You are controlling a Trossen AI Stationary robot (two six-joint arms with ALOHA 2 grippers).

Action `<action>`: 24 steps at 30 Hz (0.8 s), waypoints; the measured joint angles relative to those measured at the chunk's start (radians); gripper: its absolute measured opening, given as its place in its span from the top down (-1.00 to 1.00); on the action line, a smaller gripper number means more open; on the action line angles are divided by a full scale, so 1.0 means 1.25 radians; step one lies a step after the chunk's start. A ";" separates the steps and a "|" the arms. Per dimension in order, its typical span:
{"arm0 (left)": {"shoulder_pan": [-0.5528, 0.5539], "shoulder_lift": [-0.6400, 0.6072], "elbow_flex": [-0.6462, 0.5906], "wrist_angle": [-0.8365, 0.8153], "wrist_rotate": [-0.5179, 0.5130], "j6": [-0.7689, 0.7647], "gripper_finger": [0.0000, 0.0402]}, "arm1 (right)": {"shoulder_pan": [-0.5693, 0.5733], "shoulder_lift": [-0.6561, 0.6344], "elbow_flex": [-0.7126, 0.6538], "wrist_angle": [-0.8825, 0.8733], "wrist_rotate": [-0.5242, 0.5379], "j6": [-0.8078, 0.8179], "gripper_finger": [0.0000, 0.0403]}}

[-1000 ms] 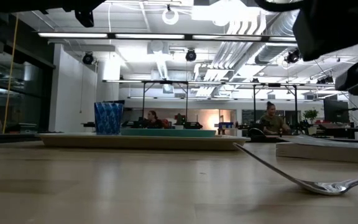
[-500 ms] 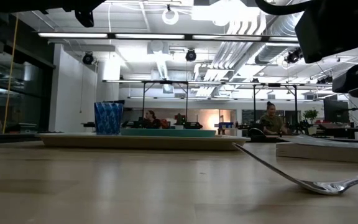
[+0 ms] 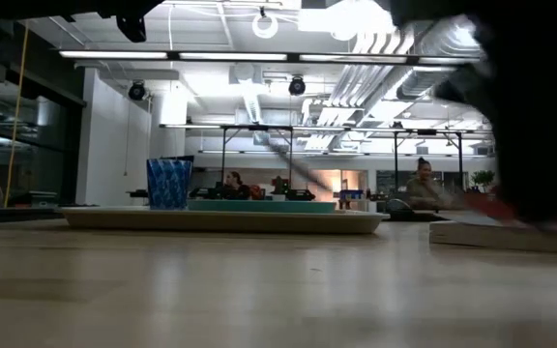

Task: Pick and place plate/cup/fork/spoon on tray
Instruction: Put the pink fork on the white tray beside the orange spoon

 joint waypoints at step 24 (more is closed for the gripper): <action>0.000 0.000 0.001 0.006 -0.101 0.000 0.51 | -0.123 -0.328 -0.406 0.519 0.318 -0.282 0.92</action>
